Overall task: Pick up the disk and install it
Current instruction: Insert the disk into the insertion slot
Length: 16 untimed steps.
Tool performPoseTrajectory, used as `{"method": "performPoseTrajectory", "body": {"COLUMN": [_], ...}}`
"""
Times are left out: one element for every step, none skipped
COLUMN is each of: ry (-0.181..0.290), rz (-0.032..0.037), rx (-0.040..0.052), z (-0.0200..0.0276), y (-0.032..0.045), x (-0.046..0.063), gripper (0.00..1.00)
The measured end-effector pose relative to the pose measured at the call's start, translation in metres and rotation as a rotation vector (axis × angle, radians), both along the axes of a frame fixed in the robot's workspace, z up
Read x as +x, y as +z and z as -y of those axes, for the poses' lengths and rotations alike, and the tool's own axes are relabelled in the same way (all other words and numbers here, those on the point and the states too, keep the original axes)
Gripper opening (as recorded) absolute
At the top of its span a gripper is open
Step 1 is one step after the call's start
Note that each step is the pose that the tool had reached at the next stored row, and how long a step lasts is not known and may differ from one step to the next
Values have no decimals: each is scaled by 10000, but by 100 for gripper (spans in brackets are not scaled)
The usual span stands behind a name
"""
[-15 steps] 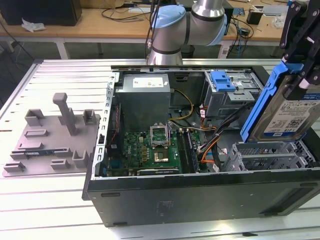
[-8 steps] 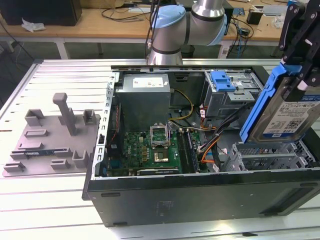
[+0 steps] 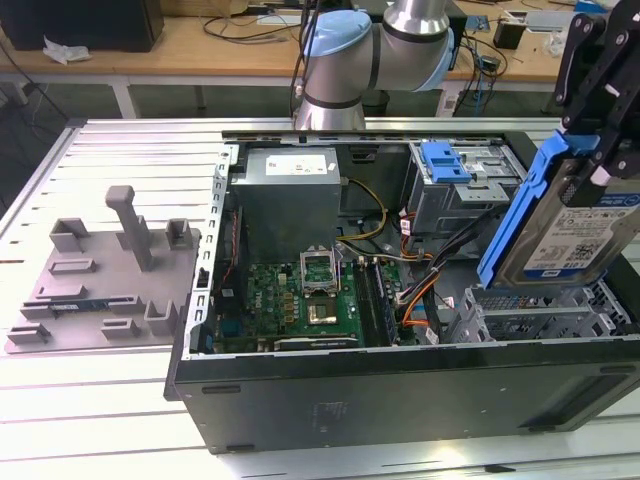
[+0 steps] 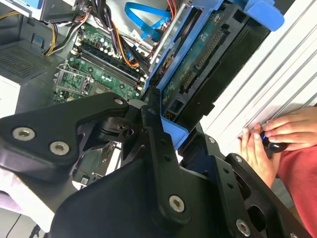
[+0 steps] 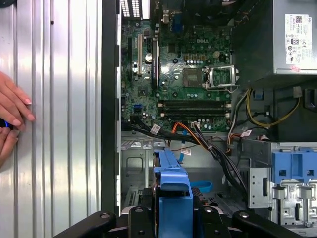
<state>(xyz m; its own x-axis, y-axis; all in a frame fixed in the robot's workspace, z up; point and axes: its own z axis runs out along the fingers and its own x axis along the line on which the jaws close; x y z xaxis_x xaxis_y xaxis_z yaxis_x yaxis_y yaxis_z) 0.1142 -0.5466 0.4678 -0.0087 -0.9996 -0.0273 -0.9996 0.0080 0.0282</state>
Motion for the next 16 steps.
{"method": "performPoseTrajectory", "body": {"ry": [0, 0, 0, -1, 0, 0, 0, 0, 0, 0, 0, 0, 0, 0, 0, -1], "rz": [1, 1, 1, 1, 2, 2, 2, 2, 2, 2, 3, 2, 3, 3, 3, 3], "rx": [-1, -2, -1, -1, 0, 0, 0, -1, 0, -1, 0, -1, -1, 0, 0, -1], "z": [0, 0, 0, 0, 0, 0, 0, 0, 0, 0, 0, 0, 0, 0, 0, 0], "y": [-4, -10, -15, -20, -26, -33, -38, -41, -49, -56, -60, -64, -70, -79, -82, -85], "x": [0, 0, 0, 0, 0, 0, 0, 0, 0, 0, 0, 0, 0, 0, 0, 0], "gripper": [37, 37, 37, 37, 37, 37, 37, 37, 37, 37, 37, 37, 37, 37, 37, 37]}}
